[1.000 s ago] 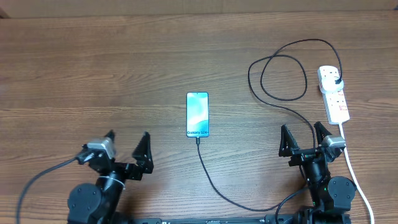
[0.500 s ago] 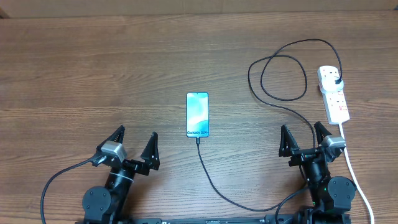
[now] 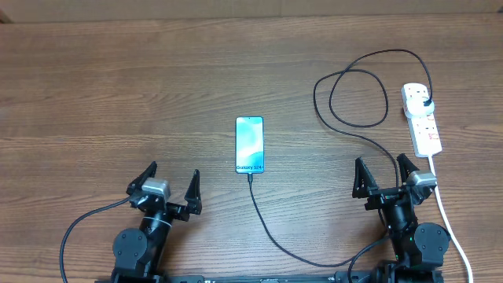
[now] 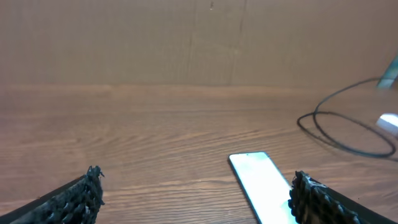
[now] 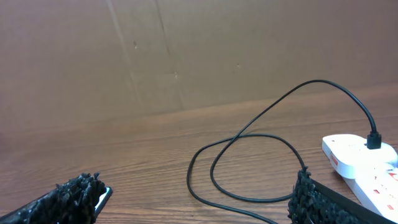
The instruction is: Plug charger to phone and switch on socket
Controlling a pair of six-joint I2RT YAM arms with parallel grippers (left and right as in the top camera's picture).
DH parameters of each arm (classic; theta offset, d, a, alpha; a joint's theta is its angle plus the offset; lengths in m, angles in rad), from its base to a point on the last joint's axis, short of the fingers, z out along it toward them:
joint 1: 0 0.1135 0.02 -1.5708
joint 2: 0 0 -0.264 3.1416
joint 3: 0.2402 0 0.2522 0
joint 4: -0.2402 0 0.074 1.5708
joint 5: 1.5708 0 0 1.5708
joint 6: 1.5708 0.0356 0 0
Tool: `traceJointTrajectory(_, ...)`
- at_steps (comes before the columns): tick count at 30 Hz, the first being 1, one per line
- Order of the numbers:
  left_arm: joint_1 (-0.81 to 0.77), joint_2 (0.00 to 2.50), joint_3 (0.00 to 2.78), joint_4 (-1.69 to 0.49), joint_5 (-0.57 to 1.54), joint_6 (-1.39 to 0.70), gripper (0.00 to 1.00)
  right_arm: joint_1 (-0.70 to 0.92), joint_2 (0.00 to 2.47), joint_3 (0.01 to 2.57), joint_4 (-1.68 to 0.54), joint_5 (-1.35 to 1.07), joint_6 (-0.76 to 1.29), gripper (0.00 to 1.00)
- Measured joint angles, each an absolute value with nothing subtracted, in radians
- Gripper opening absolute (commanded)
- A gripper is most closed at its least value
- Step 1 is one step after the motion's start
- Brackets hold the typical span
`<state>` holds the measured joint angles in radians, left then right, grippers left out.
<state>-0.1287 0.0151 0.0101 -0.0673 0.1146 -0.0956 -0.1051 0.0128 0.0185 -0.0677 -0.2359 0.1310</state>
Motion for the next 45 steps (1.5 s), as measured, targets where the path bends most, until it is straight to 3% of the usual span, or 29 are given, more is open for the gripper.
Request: traceJointTrajectory(45, -0.129, 0.015, 0.01, -0.068, 0.1, -0.041, 1.0, -0.105, 0.013, 0.019, -0.068, -0.237, 0.131, 1.0)
